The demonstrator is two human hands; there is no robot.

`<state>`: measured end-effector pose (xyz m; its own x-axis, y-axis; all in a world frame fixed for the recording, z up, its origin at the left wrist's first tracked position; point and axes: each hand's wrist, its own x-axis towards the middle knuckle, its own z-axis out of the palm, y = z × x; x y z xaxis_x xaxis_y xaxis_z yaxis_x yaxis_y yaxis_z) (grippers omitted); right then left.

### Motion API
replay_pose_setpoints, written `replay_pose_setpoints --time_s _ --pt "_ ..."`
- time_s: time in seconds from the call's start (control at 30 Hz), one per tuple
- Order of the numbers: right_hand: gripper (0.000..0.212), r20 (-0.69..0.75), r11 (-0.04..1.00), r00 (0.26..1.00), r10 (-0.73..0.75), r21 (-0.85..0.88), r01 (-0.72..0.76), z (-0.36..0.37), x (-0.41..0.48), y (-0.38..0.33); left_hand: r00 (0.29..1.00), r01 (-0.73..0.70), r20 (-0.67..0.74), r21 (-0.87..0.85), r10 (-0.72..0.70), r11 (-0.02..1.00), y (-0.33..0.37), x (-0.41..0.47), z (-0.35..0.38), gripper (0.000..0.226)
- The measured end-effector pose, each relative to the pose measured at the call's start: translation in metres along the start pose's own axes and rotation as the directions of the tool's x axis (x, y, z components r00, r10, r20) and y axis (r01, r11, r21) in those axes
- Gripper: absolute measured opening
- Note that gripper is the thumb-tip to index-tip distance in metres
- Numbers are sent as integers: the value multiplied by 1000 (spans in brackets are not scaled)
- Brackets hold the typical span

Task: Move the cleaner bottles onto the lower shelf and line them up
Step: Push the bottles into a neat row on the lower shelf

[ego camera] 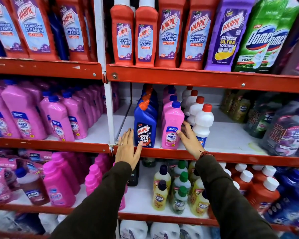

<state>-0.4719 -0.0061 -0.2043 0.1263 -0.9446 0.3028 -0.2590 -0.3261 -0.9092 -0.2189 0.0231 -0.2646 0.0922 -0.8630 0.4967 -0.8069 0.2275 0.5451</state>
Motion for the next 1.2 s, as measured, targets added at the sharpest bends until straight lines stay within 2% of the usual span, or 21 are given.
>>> replay_pose_setpoints --time_s 0.2,0.33,0.47,0.57,0.6,0.63,0.7,0.77,0.83,0.93,1.07,1.13,1.2 --pt "52 25 999 999 39 11 -39 -2 4 0 1000 8 28 -19 -8 1000 1 4 -3 70" --pt "53 -12 999 999 33 -16 -33 0 -2 -3 998 27 50 -72 -24 997 2 5 -4 69" --pt "56 -161 1000 987 -11 -22 8 13 -14 -5 997 56 61 -194 -45 979 6 9 -4 66" --pt "50 -419 991 900 -117 -104 80 32 -28 -6 994 107 64 -338 -91 935 12 13 -3 65" --pt "46 -466 986 870 -158 -126 112 39 -33 -9 991 131 63 -396 -116 909 14 14 -3 64" --pt "42 -458 980 868 -191 -144 139 47 -39 -14 987 161 67 -464 -146 871 17 15 -3 64" --pt "41 -302 981 937 -177 -135 141 65 -48 -23 971 230 88 -607 -223 760 23 18 -5 62" --pt "48 -128 996 989 -78 -56 71 82 -53 -28 954 274 110 -702 -280 657 29 19 -7 57" --pt "56 -51 997 997 51 58 -48 96 -54 -30 948 291 137 -739 -289 607 32 21 -6 56" --pt "68 -11 976 985 170 143 -167 112 -48 -24 944 323 211 -756 -255 569 30 25 -2 67" --pt "97 -13 944 975 222 251 -212 121 -35 -18 888 451 348 -786 -300 424 22 38 5 102" --pt "99 6 932 973 230 285 -222 121 -30 -16 876 476 390 -793 -285 380 13 44 16 106" --pt "92 27 929 972 231 289 -229 123 -31 -23 850 522 435 -770 -296 366 9 48 24 107"
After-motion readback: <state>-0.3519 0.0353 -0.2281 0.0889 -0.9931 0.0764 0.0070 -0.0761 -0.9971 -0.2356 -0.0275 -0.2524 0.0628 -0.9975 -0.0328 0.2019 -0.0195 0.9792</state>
